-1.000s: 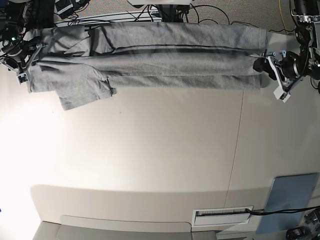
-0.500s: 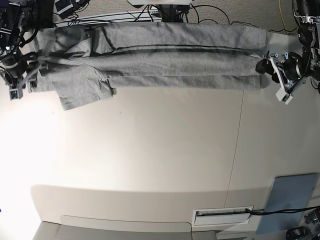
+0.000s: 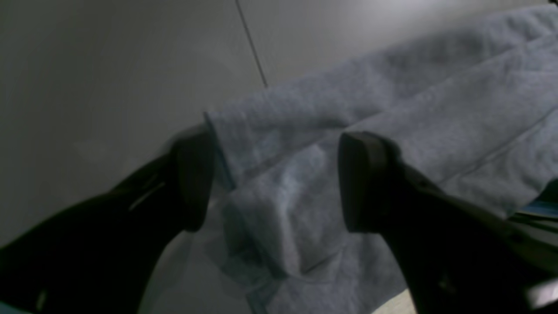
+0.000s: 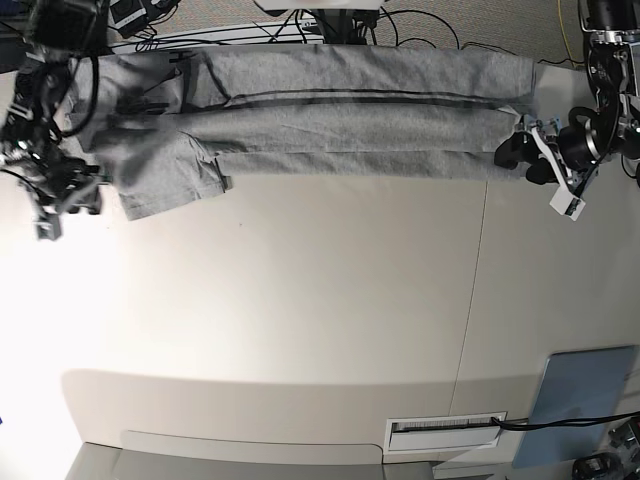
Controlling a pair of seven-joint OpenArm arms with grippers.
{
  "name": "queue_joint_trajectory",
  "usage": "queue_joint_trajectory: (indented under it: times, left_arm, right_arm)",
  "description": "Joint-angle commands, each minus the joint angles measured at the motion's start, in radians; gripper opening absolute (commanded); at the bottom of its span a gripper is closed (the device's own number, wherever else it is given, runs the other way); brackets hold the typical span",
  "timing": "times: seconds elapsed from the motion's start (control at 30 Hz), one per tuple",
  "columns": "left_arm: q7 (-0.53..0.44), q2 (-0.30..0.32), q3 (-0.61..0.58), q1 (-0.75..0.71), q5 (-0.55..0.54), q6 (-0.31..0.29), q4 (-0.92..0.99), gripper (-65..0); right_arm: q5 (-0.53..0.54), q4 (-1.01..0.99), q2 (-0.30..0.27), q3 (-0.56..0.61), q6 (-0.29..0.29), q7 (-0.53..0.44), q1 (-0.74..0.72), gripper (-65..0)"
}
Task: Fold the T-shirt properly
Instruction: 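Grasp the collar end of the folded shirt with the right gripper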
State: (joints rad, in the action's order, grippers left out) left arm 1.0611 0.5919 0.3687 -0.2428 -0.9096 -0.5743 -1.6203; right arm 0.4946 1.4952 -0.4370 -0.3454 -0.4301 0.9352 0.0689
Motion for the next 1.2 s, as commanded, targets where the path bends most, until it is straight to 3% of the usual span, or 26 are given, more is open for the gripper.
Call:
queue_joint_trajectory:
  times: [0.0, 0.2, 0.47, 0.67, 0.77, 0.9, 1.17]
  left_arm:
    - [-0.014, 0.015, 0.010, 0.007, -0.014, -0.003, -0.014, -20.8]
    - [-0.014, 0.006, 0.010, 0.007, -0.011, -0.003, -0.014, -20.8]
    - [-0.014, 0.006, 0.010, 0.007, -0.011, -0.003, -0.014, -20.8]
    - [-0.014, 0.006, 0.010, 0.007, -0.010, -0.003, -0.014, -20.8]
    - [-0.014, 0.006, 0.010, 0.007, -0.008, -0.003, -0.014, -20.8]
    - [-0.014, 0.006, 0.010, 0.007, -0.007, -0.003, -0.014, -20.8]
    - [-0.015, -0.011, 0.010, 0.004, 0.036, 0.001, -0.013, -20.8]
  right_arm:
    - [0.002, -0.004, -0.020, 0.022, -0.002, -0.009, -0.035, -40.0]
    - [0.002, -0.124, -0.019, 0.163, 0.001, 0.028, -0.129, -40.0]
    - [-0.012, -0.242, -0.020, 0.241, -0.007, 0.079, -0.168, -40.6]
    - [0.013, -0.238, -0.023, 0.255, -0.075, 0.156, -0.168, -61.2]
    - [0.005, -0.234, -0.027, 0.252, -0.074, 0.162, -0.168, -65.0]
    - [-0.030, -0.124, -0.029, 0.252, -0.074, 0.158, -0.147, -65.0]
    - [-0.116, 0.349, -0.026, 0.252, -0.063, 0.153, 0.045, -65.0]
